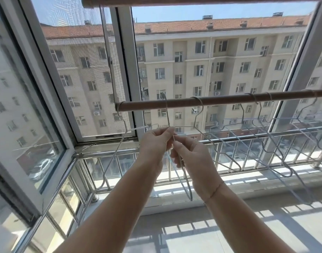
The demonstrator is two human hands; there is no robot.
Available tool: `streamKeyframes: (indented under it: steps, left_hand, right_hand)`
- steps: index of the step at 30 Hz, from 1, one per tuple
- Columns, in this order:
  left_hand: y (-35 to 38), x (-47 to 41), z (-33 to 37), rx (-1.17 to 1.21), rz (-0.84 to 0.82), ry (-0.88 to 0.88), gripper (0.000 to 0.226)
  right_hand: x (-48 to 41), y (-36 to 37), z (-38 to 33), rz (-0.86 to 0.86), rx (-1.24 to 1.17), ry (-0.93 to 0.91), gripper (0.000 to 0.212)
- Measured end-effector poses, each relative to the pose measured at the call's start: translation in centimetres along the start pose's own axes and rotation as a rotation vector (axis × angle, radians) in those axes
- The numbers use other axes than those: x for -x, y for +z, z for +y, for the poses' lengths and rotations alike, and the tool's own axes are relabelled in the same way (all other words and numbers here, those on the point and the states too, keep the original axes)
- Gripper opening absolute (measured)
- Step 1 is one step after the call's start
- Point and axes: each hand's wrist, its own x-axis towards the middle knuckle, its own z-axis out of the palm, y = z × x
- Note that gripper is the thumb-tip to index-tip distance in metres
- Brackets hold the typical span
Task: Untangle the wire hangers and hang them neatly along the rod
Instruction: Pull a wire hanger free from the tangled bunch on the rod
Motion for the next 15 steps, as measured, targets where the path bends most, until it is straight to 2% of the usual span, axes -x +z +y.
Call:
streamKeyframes:
  steps: [5,7,9,12,15]
  left_hand:
    - [-1.0,-1.0,-1.2,-0.051,0.04,-0.033,0.017]
    - [-1.1,-1.1,-1.3,-0.072,0.056,-0.008,0.023]
    - [-1.1,-0.7,-1.0,-0.137,0.124,0.089,0.032]
    - [-0.6,0.3,-0.2,-0.246,0.241,0.354,0.034]
    - [1.0,1.5,0.7,-0.294,0.192,0.504,0.026]
  right_hand:
    - [-0.1,0.1,1.2,0.0,0.041,0.05,0.02]
    - [-0.1,-0.1,1.6,0.011,0.066,0.064,0.02]
    - [-0.1,-0.5,1.9,0.038,0.111,0.05,0.019]
    - [0.0,-1.6,2.0,0.106,0.196,0.005,0.019]
    - [0.3,-3.4,1.3,0.163,0.219,-0.05,0.018]
